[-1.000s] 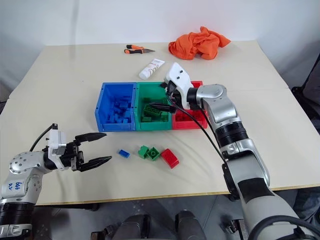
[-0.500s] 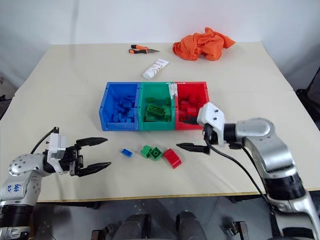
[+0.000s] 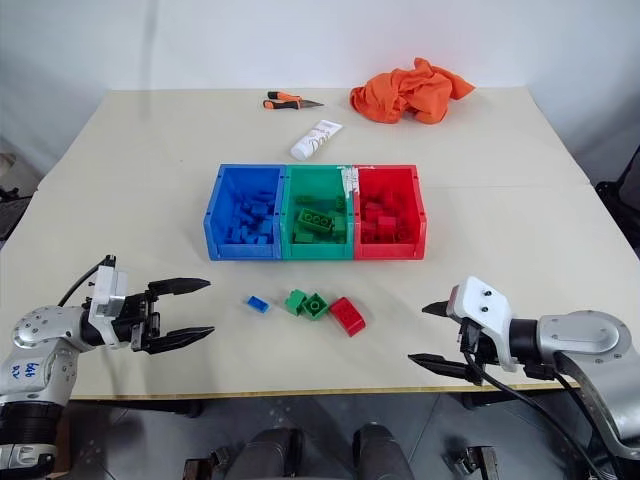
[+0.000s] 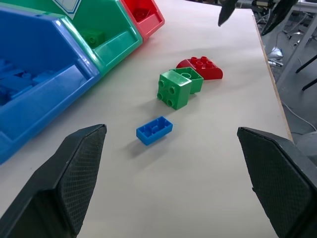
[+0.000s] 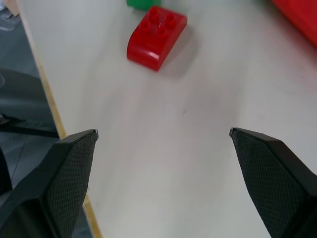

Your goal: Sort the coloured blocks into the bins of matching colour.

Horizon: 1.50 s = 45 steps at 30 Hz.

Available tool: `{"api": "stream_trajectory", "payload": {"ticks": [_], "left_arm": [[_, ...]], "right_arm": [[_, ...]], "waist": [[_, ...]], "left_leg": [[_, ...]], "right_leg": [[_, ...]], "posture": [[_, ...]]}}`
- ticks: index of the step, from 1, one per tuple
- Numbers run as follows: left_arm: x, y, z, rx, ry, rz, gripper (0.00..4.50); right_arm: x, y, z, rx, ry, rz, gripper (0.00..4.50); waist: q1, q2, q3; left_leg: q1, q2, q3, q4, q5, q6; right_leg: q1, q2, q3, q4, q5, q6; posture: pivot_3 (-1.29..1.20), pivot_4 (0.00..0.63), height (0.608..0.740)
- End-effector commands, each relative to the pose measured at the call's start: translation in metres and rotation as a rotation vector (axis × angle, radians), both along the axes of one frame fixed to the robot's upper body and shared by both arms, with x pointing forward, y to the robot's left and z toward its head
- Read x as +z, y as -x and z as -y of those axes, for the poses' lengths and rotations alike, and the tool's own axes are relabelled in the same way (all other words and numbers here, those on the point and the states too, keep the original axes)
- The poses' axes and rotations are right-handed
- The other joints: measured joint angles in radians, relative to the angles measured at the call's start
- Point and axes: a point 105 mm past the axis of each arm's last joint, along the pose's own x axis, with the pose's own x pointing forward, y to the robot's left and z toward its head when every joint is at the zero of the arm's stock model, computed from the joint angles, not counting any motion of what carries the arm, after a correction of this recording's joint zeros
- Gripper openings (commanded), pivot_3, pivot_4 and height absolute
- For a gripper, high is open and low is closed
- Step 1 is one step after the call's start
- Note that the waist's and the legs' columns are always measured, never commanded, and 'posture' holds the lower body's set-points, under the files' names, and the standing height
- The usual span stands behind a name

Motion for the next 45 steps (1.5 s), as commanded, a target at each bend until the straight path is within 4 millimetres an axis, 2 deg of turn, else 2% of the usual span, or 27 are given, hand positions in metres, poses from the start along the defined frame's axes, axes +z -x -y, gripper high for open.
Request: {"api": "stream_trajectory", "payload": {"ticks": [1, 4, 7, 13, 20, 23, 25, 30, 32, 39, 43, 45], "left_arm": [[0.009, 0.002, 0.001, -0.003, -0.008, 0.041, 4.5], [0.011, 0.004, 0.003, 0.002, -0.004, 0.052, 4.5], [0.012, 0.006, 0.004, 0.009, -0.003, 0.057, 4.5], [0.013, 0.013, -0.002, 0.045, -0.017, 0.052, 4.5], [0.014, 0.018, -0.003, 0.065, -0.02, 0.055, 4.5], [0.014, 0.018, -0.003, 0.071, -0.02, 0.056, 4.5], [0.014, 0.018, -0.003, 0.075, -0.019, 0.057, 4.5], [0.014, 0.014, -0.001, 0.071, -0.015, 0.059, 4.5], [0.014, 0.012, 0.001, 0.067, -0.011, 0.062, 4.5], [0.014, 0.004, 0.006, 0.044, -0.002, 0.07, 4.5], [0.014, 0.0, 0.009, 0.032, 0.003, 0.075, 4.5], [0.014, -0.001, 0.01, 0.027, 0.007, 0.079, 4.5]], "right_arm": [[0.0, -0.007, -0.017, 0.042, -0.038, 0.038, 4.46], [-0.007, -0.021, -0.039, 0.085, -0.058, 0.055, 4.46], [-0.011, -0.028, -0.051, 0.115, -0.065, 0.062, 4.46], [-0.021, -0.052, -0.091, 0.151, -0.08, 0.081, 4.46], [-0.026, -0.054, -0.1, 0.163, -0.079, 0.061, 4.46], [-0.03, -0.05, -0.095, 0.158, -0.065, 0.047, 3.86], [-0.031, -0.048, -0.09, 0.152, -0.053, 0.044, 3.3], [-0.029, -0.047, -0.082, 0.13, -0.047, 0.051, 1.59], [-0.028, -0.047, -0.08, 0.124, -0.045, 0.055, 1.51], [0.006, -0.056, -0.072, 0.072, -0.09, 0.14, 1.51], [0.06, -0.088, -0.053, -0.04, -0.165, 0.281, 1.51], [0.075, -0.101, -0.047, -0.07, -0.184, 0.314, 1.51]], "waist": [[0.0, 0.0, 0.0], [-0.003, 0.0, 0.0], [-0.001, 0.0, 0.0], [-0.003, 0.0, 0.0], [0.001, 0.0, 0.0], [0.0, 0.0, 0.0], [0.0, 0.0, 0.0], [-0.001, 0.0, 0.0], [0.0, 0.0, 0.0], [-0.003, 0.0, 0.0], [-0.004, 0.001, 0.0], [-0.002, 0.001, 0.0]], "left_leg": [[0.0, 0.0, 0.0, 0.0, 0.0, 0.0], [0.0, 0.0, 0.0, 0.0, 0.0, 0.0], [0.0, 0.0, 0.0, 0.0, 0.0, 0.0], [0.0, 0.0, 0.0, 0.0, 0.001, -0.002], [-0.001, -0.001, -0.001, 0.0, 0.002, -0.004], [-0.001, -0.001, -0.001, 0.0, 0.002, -0.004], [-0.001, -0.001, -0.001, -0.001, 0.002, -0.004], [-0.001, -0.001, -0.001, -0.001, 0.002, -0.004], [-0.001, -0.001, -0.001, -0.001, 0.002, -0.004], [-0.001, -0.001, -0.001, 0.0, 0.002, -0.004], [0.0, -0.001, 0.0, 0.0, 0.002, -0.004], [0.0, -0.001, -0.001, 0.0, 0.002, -0.004]], "right_leg": [[0.0, 0.0, 0.0, 0.0, 0.0, 0.0], [-0.001, 0.0, 0.0, 0.0, 0.0, 0.0], [-0.001, 0.0, 0.0, 0.001, 0.0, 0.0], [-0.002, 0.0, 0.0, 0.001, 0.0, 0.0], [-0.002, -0.002, -0.002, 0.002, 0.0, 0.0], [-0.002, -0.002, -0.003, 0.002, 0.0, 0.0], [-0.002, -0.002, -0.003, 0.002, 0.0, 0.0], [-0.002, -0.002, -0.003, 0.002, 0.0, 0.0], [-0.002, -0.002, -0.004, 0.002, 0.0, 0.0], [-0.002, -0.002, -0.003, 0.002, 0.0, 0.0], [-0.002, -0.002, -0.003, 0.002, 0.0, 0.0], [-0.002, -0.002, -0.004, 0.003, 0.0, 0.0]], "posture": [[0.0, 0.15, 0.74], [0.0, 0.15, 0.74], [0.0, 0.15, 0.74], [0.0, 0.15, 0.74], [0.0, 0.15, 0.74], [0.0, 0.15, 0.74], [0.0, 0.15, 0.74], [0.0, 0.15, 0.74], [0.0, 0.15, 0.74], [0.0, 0.15, 0.74], [0.0, 0.15, 0.74], [0.0, 0.15, 0.74]]}}
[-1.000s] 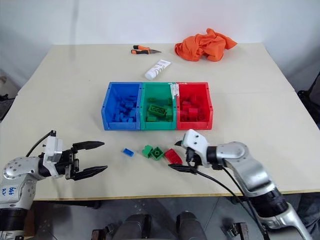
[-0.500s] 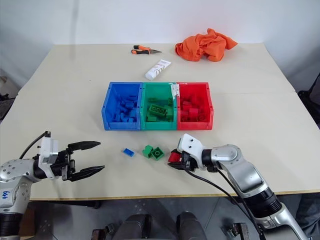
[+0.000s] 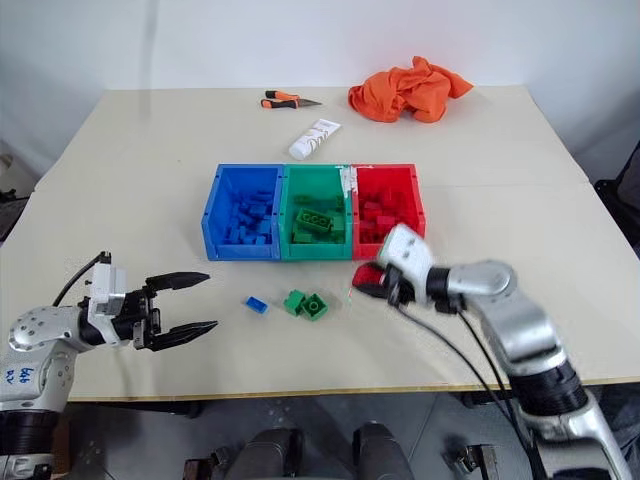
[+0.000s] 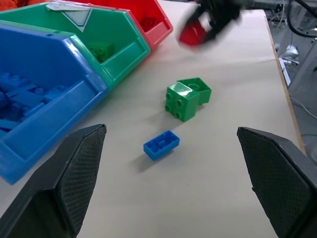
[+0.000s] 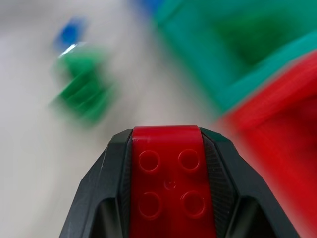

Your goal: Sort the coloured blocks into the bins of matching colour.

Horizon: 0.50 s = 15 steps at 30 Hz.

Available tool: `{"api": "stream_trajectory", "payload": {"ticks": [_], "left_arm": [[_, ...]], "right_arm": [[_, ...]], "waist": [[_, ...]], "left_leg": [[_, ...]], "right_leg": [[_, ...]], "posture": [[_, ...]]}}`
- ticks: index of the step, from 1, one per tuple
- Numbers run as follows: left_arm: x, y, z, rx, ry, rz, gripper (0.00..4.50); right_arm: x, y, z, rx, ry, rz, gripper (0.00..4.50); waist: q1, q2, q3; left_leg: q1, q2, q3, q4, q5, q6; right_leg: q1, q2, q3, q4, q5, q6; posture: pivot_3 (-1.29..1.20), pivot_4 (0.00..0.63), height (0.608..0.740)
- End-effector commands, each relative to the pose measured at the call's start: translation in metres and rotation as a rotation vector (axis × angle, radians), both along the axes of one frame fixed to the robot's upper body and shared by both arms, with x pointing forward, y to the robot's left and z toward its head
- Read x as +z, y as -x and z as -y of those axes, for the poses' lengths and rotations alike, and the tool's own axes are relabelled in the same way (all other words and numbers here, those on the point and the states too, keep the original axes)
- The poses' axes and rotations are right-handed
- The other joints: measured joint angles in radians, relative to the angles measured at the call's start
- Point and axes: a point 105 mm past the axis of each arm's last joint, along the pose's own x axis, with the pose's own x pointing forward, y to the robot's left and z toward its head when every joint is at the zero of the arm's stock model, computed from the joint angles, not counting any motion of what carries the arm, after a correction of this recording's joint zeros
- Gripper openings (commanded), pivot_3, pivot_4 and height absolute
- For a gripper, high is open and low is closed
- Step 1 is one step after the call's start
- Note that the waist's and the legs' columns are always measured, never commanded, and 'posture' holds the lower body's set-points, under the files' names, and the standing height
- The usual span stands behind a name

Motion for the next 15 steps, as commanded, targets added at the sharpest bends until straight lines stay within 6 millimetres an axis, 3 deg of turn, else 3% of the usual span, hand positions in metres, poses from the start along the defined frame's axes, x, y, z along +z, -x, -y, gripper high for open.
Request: {"api": "stream_trajectory", "payload": {"ticks": [1, 8, 9, 15], "left_arm": [[0.004, -0.002, 0.003, -0.02, 0.002, 0.033, 4.5], [0.003, -0.004, 0.005, -0.023, 0.01, 0.042, 4.5], [0.003, -0.004, 0.006, -0.023, 0.011, 0.045, 4.5], [0.001, -0.003, 0.007, -0.024, 0.018, 0.048, 4.5]], "right_arm": [[0.034, -0.023, 0.015, -0.06, -0.052, 0.095, 1.51], [0.047, -0.064, 0.028, -0.112, -0.016, 0.159, 1.51], [0.047, -0.067, 0.027, -0.109, -0.011, 0.161, 2.24], [0.052, -0.069, 0.025, -0.087, 0.0, 0.194, 4.1]], "waist": [[0.002, 0.0, 0.0], [0.0, 0.0, 0.0], [-0.002, 0.0, 0.0], [-0.011, 0.0, 0.0]], "left_leg": [[0.0, 0.0, 0.0, 0.0, 0.0, 0.0], [0.0, 0.0, 0.0, -0.001, 0.0, 0.0], [-0.001, 0.0, 0.001, -0.001, 0.0, 0.0], [-0.001, 0.0, 0.0, 0.0, 0.0, 0.0]], "right_leg": [[0.0, 0.0, 0.0, 0.0, 0.0, 0.0], [-0.001, -0.001, -0.002, 0.001, 0.0, 0.0], [-0.001, -0.001, -0.003, 0.001, 0.0, 0.0], [-0.001, -0.002, -0.004, 0.002, 0.0, 0.0]], "posture": [[0.0, 0.15, 0.74], [0.0, 0.15, 0.74], [0.0, 0.15, 0.74], [0.0, 0.15, 0.74]]}}
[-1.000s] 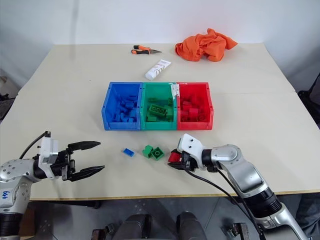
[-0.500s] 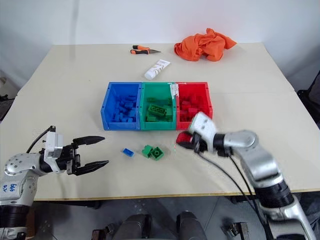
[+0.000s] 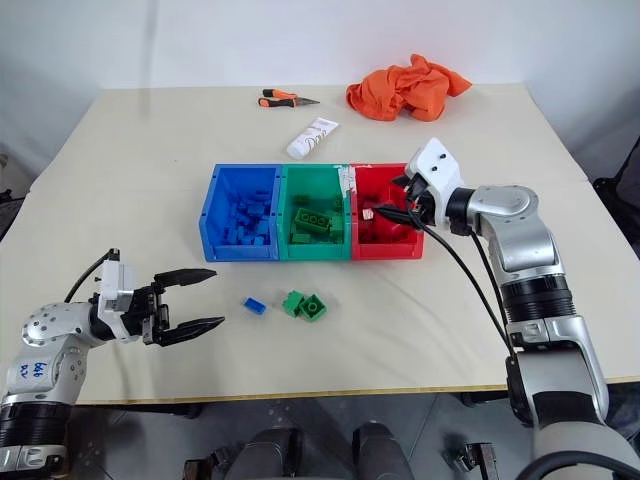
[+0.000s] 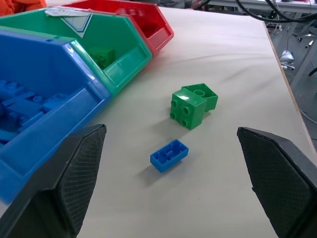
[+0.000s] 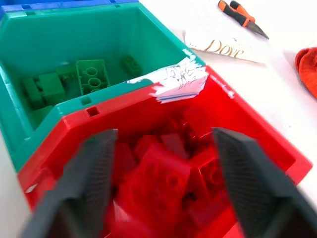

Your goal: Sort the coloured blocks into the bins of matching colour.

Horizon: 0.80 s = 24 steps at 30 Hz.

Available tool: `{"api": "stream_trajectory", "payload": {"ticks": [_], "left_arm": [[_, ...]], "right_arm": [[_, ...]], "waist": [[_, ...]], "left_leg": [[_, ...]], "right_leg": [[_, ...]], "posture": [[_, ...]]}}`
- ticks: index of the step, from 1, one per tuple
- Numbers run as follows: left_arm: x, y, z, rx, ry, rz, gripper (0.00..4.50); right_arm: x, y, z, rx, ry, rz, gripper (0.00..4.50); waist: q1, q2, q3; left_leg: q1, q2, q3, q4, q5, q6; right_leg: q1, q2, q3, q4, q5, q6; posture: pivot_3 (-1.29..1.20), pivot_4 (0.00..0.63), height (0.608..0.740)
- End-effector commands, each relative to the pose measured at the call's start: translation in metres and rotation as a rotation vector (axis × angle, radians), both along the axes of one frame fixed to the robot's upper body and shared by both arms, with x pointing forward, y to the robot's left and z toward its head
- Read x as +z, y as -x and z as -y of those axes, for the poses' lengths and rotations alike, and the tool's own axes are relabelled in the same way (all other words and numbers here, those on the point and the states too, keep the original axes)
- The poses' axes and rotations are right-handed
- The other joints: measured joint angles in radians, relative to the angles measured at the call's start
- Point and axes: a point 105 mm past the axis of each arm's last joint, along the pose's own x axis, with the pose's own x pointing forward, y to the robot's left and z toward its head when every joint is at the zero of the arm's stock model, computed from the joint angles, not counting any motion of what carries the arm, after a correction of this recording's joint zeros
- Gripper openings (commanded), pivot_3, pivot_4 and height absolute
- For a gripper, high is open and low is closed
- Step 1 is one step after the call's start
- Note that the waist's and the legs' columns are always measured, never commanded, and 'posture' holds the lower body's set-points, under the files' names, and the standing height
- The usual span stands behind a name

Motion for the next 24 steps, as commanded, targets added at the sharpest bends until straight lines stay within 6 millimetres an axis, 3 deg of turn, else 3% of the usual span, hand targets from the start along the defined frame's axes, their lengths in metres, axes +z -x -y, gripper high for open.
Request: {"api": "stream_trajectory", "payload": {"ticks": [1, 4, 8, 15, 24], "left_arm": [[0.003, 0.002, 0.001, -0.009, 0.004, 0.027, 4.5], [0.003, 0.001, 0.001, -0.01, 0.005, 0.026, 4.5], [0.002, -0.001, -0.001, -0.01, 0.002, 0.019, 4.5], [0.002, -0.013, -0.002, -0.011, -0.001, 0.012, 4.5], [0.001, -0.016, -0.003, -0.016, -0.009, 0.012, 4.5]], "right_arm": [[0.018, 0.007, 0.0, 0.03, 0.006, 0.072, 4.47], [0.016, 0.024, 0.001, 0.071, 0.006, 0.057, 4.49], [-0.002, 0.056, 0.007, 0.118, 0.021, -0.01, 4.49], [-0.039, 0.14, 0.044, 0.196, 0.071, -0.19, 4.49], [-0.065, 0.179, 0.092, 0.107, 0.187, -0.322, 4.49]], "waist": [[0.0, 0.0, 0.0], [0.001, 0.0, 0.0], [0.013, 0.0, 0.0], [0.039, 0.0, 0.0], [0.032, 0.0, 0.0]], "left_leg": [[0.0, 0.0, 0.0, 0.0, 0.0, 0.0], [0.0, 0.0, 0.0, 0.0, 0.0, 0.0], [-0.001, 0.0, -0.001, 0.0, 0.0, 0.0], [-0.002, 0.0, -0.002, 0.001, -0.001, 0.001], [0.002, 0.0, 0.001, 0.001, -0.002, 0.005]], "right_leg": [[0.0, 0.0, 0.0, 0.0, 0.0, 0.0], [0.0, 0.0, 0.0, 0.0, 0.0, 0.0], [0.001, 0.0, -0.001, 0.0, 0.0, 0.0], [0.002, 0.0, -0.002, -0.002, 0.0, 0.0], [0.005, 0.0, -0.001, -0.006, 0.0, 0.0]], "posture": [[0.0, 0.15, 0.74], [0.0, 0.15, 0.74], [0.0, 0.15, 0.74], [0.0, 0.15, 0.74], [0.0, 0.15, 0.74]]}}
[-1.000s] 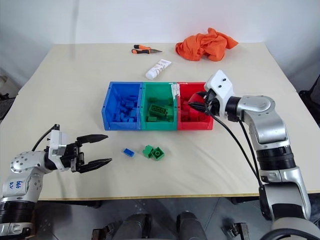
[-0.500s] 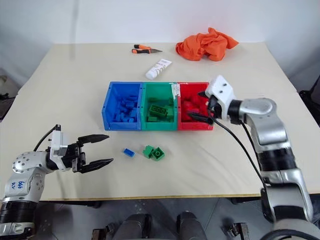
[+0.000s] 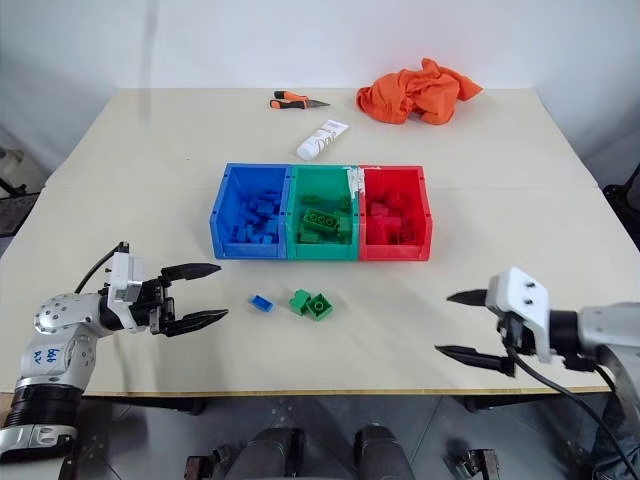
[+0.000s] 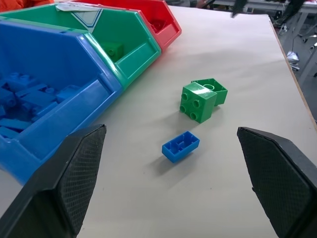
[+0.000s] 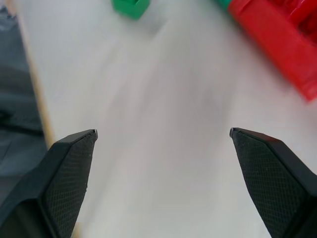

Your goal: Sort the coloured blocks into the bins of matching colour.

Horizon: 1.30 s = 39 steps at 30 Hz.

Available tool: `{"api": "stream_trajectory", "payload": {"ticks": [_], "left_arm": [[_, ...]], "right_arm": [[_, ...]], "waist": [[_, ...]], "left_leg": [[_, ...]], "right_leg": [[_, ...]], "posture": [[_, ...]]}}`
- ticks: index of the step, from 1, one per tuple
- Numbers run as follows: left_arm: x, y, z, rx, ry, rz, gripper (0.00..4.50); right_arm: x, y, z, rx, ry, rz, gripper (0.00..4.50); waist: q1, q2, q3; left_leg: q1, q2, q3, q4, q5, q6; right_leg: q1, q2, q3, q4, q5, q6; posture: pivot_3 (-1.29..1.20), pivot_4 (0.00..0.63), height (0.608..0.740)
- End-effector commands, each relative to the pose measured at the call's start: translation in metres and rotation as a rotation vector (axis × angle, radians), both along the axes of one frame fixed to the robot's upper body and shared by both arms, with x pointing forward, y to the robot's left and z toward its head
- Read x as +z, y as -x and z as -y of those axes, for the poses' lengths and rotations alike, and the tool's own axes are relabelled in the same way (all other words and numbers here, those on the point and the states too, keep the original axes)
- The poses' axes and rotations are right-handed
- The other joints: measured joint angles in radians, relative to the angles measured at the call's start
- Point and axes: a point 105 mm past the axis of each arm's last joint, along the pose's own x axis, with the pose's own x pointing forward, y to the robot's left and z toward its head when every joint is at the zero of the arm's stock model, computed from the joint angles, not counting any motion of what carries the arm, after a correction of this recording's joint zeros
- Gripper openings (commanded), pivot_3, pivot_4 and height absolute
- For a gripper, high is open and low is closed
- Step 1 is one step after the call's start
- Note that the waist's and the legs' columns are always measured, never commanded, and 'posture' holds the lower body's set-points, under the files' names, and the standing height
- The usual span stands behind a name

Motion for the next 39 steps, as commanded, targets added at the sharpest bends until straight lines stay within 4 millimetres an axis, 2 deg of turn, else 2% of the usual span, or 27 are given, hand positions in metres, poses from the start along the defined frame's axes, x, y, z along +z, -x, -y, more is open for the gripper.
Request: {"api": "stream_trajectory", "payload": {"ticks": [1, 6, 9, 21, 25, 32, 35, 39], "left_arm": [[0.006, 0.0, -0.002, -0.005, -0.008, 0.033, 4.5], [0.008, 0.002, -0.004, 0.003, -0.012, 0.038, 4.5], [0.01, 0.003, -0.004, 0.008, -0.013, 0.042, 4.5], [0.011, 0.018, -0.002, 0.045, -0.004, 0.053, 4.5], [0.01, 0.025, -0.003, 0.061, -0.001, 0.052, 4.5], [0.01, 0.031, -0.004, 0.08, 0.005, 0.051, 4.5], [0.009, 0.033, -0.004, 0.088, 0.007, 0.052, 4.5], [0.009, 0.035, -0.004, 0.094, 0.007, 0.052, 4.5]], "right_arm": [[0.012, 0.004, 0.005, 0.011, 0.024, 0.05, 4.49], [0.013, -0.008, -0.01, 0.043, 0.0, 0.084, 4.49], [0.011, -0.019, -0.035, 0.095, -0.047, 0.097, 4.49], [-0.02, -0.068, -0.139, 0.323, -0.108, 0.14, 4.49], [-0.025, -0.075, -0.162, 0.402, -0.125, 0.131, 4.49], [-0.032, -0.09, -0.185, 0.432, -0.145, 0.116, 4.49], [-0.035, -0.089, -0.187, 0.445, -0.139, 0.098, 3.87], [-0.031, -0.085, -0.188, 0.451, -0.165, 0.094, 2.52]], "waist": [[-0.002, 0.0, 0.0], [-0.015, 0.0, 0.0], [-0.021, 0.0, 0.0], [-0.019, 0.0, 0.0], [-0.02, 0.0, 0.0], [-0.021, 0.0, 0.0], [-0.021, 0.0, 0.0], [-0.021, 0.0, 0.0]], "left_leg": [[0.0, 0.0, 0.0, 0.0, 0.0, 0.0], [0.001, 0.0, 0.0, 0.001, 0.0, 0.0], [0.001, 0.0, 0.0, 0.0, 0.0, 0.0], [0.001, 0.0, 0.0, 0.0, 0.002, -0.004], [0.001, 0.0, 0.0, 0.0, 0.003, -0.005], [0.001, 0.0, -0.001, 0.0, 0.003, -0.005], [0.001, 0.0, -0.001, 0.0, 0.003, -0.005], [0.001, 0.0, -0.001, 0.0, 0.003, -0.005]], "right_leg": [[0.0, 0.0, 0.0, 0.0, 0.0, 0.0], [0.0, 0.0, 0.0, 0.001, 0.0, 0.0], [0.0, 0.0, 0.0, 0.001, 0.0, 0.0], [-0.002, -0.001, 0.0, 0.003, 0.0, 0.0], [-0.003, -0.001, 0.0, 0.005, 0.0, 0.0], [-0.003, -0.001, -0.001, 0.005, 0.0, 0.0], [-0.003, -0.001, -0.001, 0.005, 0.0, 0.0], [-0.004, -0.001, -0.001, 0.005, 0.0, 0.0]], "posture": [[0.0, 0.15, 0.74], [0.0, 0.15, 0.74], [0.0, 0.15, 0.74], [0.0, 0.15, 0.74], [0.0, 0.15, 0.74], [0.0, 0.15, 0.74], [0.0, 0.15, 0.74], [0.0, 0.15, 0.74]]}}
